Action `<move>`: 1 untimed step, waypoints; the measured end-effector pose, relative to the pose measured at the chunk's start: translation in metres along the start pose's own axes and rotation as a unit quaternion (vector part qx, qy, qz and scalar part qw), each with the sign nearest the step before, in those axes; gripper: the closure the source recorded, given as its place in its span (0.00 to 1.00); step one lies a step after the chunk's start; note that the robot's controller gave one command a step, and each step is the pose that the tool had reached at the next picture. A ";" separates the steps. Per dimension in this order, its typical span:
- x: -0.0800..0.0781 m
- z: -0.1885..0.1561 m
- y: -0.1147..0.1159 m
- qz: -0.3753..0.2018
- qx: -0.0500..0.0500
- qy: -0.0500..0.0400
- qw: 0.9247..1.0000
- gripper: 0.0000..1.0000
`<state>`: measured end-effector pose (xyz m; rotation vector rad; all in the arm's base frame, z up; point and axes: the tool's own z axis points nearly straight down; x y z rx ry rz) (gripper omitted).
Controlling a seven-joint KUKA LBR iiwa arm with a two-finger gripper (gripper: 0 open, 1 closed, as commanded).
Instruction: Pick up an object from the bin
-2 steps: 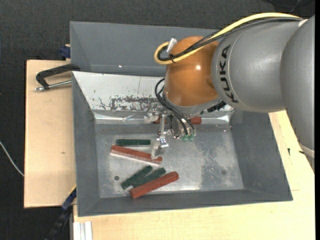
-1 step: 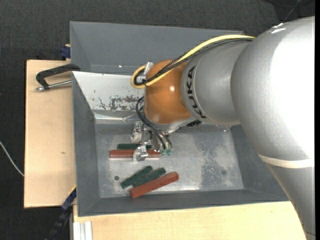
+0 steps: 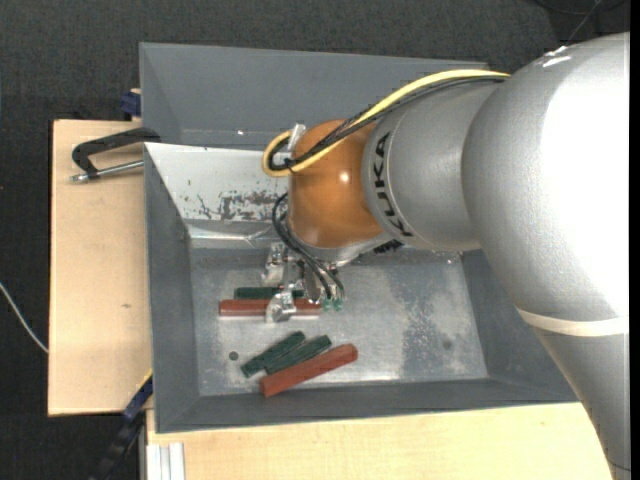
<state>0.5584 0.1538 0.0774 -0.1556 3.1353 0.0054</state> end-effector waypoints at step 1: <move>0.036 -0.156 -0.012 -0.020 0.001 -0.003 1.000 1.00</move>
Offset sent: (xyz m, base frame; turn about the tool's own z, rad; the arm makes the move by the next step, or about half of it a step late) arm 0.0000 0.0000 0.0000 0.0000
